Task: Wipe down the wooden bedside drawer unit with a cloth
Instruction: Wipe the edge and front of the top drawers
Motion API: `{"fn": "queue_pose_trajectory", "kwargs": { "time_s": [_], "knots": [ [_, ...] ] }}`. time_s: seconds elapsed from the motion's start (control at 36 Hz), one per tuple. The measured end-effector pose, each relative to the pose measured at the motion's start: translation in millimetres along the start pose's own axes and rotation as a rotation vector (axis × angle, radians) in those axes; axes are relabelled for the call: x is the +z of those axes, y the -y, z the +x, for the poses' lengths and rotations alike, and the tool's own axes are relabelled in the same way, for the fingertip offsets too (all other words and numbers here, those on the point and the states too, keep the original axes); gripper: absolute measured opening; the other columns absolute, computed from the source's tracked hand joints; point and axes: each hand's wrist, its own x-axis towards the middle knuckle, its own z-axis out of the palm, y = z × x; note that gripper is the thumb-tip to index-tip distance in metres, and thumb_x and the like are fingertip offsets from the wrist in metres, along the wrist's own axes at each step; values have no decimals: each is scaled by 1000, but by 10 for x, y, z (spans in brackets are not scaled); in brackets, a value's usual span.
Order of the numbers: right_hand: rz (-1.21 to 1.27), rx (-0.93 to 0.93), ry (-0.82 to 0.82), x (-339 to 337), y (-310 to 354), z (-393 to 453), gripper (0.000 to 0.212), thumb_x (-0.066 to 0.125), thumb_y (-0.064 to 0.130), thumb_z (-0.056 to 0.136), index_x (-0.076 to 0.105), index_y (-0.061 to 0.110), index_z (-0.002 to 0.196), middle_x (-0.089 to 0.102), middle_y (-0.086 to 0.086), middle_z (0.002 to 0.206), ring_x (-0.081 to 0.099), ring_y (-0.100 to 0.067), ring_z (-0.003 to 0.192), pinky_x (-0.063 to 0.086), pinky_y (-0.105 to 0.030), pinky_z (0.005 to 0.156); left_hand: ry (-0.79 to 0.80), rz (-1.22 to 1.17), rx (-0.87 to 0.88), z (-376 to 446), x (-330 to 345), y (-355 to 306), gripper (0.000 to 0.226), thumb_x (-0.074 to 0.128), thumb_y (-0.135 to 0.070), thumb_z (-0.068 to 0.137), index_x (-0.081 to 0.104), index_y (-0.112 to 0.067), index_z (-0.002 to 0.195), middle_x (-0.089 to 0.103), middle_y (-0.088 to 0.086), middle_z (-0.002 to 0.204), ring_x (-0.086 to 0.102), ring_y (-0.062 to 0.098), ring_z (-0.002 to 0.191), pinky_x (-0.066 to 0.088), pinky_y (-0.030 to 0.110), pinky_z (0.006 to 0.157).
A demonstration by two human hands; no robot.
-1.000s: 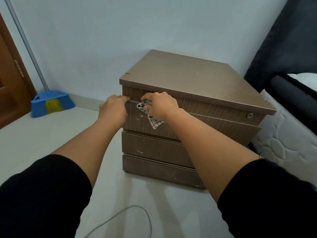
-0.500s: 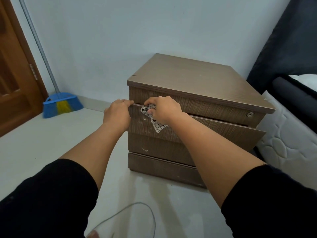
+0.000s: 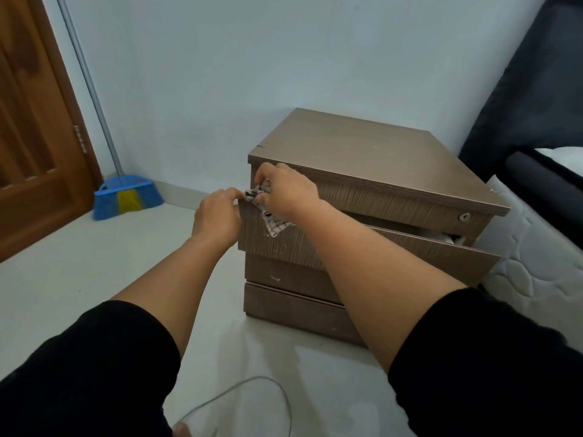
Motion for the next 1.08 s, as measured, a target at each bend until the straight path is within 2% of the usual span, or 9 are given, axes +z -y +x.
{"fn": "queue_pose_trajectory", "kwargs": {
  "time_s": [0.14,0.22,0.36,0.47,0.56,0.64,0.78,0.92,1.08],
  "knots": [
    [-4,10,-8,206,140,68,31,55,35,94,60,23,121,51,-2,125,55,-24,112,45,-36,81,-11,59,21,0,22,36,25,46,-7,97,62,-9,116,63,15,109,59,32,97,51,41,83],
    [-7,41,-33,264,96,36,28,55,33,94,63,21,117,58,-2,118,56,-23,109,41,-32,73,-23,85,51,6,15,57,31,47,-5,96,62,-11,123,62,15,114,58,31,102,50,40,86],
    [12,93,-28,210,14,-32,24,57,30,92,65,25,114,65,-3,109,60,-24,102,43,-31,70,-21,103,61,22,23,73,34,49,-4,95,64,-17,123,60,12,112,57,28,100,51,39,85],
    [-8,111,-24,143,-104,-125,23,57,26,92,64,27,114,64,-4,111,59,-25,103,41,-31,71,-27,161,82,16,20,16,33,48,-8,96,64,-17,123,59,15,123,54,32,116,46,42,96],
    [-32,134,-26,89,-251,-210,21,57,25,92,64,27,112,65,-3,109,59,-26,100,42,-31,70,10,193,132,17,40,-30,35,47,-10,96,64,-22,123,58,11,131,45,28,130,40,44,102],
    [-43,155,-20,17,-419,-319,20,56,26,92,65,28,110,65,-2,111,60,-26,102,41,-31,71,39,203,179,-35,33,-134,36,46,-10,96,62,-22,126,55,10,137,39,27,136,38,45,105],
    [-79,214,-28,-118,-741,-575,18,55,24,93,66,27,107,66,-3,109,60,-26,102,44,-31,71,89,195,249,-151,65,-350,34,47,-13,97,61,-22,128,59,7,132,52,28,124,44,42,101],
    [-105,284,-62,-222,-1048,-836,20,55,26,94,65,28,111,66,-2,109,61,-24,99,52,-35,77,160,177,281,-259,123,-567,40,44,-12,98,56,-27,133,57,5,135,55,28,118,46,39,97],
    [-126,360,-97,-368,-1420,-1144,23,55,29,93,65,31,113,65,-2,114,59,-26,105,47,-33,78,134,220,324,-379,196,-792,40,46,-12,96,56,-27,132,59,2,133,58,25,115,49,39,92]
  ]
}}
